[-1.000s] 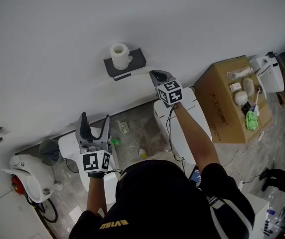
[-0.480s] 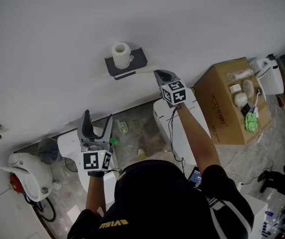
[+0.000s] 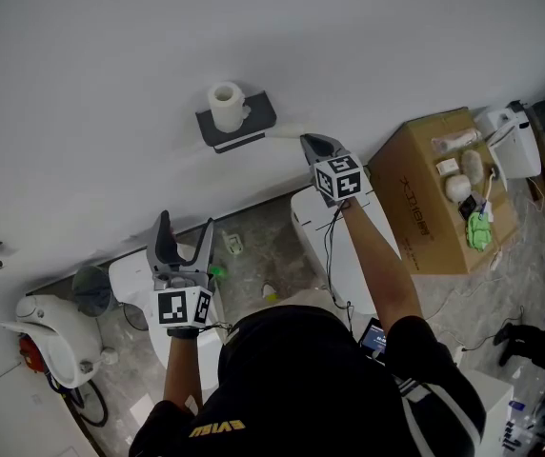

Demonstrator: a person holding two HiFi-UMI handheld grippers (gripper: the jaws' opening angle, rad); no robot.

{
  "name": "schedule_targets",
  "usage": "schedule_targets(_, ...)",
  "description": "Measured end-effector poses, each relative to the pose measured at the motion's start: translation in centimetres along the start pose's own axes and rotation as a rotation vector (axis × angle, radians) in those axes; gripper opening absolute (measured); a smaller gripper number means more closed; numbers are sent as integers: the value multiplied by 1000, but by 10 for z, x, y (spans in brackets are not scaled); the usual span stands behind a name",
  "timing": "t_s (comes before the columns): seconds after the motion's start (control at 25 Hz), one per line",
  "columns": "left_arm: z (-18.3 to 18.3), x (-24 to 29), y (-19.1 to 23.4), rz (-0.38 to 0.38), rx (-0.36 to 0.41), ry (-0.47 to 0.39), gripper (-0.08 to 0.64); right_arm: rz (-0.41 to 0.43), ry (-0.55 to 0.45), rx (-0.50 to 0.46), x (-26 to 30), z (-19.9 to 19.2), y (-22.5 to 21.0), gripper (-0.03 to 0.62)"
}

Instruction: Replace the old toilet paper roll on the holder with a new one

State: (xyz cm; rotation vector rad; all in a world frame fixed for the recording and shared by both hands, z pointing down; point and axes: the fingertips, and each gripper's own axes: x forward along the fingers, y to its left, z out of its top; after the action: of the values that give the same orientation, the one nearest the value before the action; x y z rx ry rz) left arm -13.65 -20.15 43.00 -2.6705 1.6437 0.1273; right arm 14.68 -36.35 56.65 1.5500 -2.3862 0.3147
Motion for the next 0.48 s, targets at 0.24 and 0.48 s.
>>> schedule_targets(0.24,-3,1,-5,-7,-4,4,370,-10,-27,19,-11,6,-4,-5)
schedule_targets(0.48,-2,0,-11,-14,-3,3,370,-21,-46,19,-26,11,-8,-6)
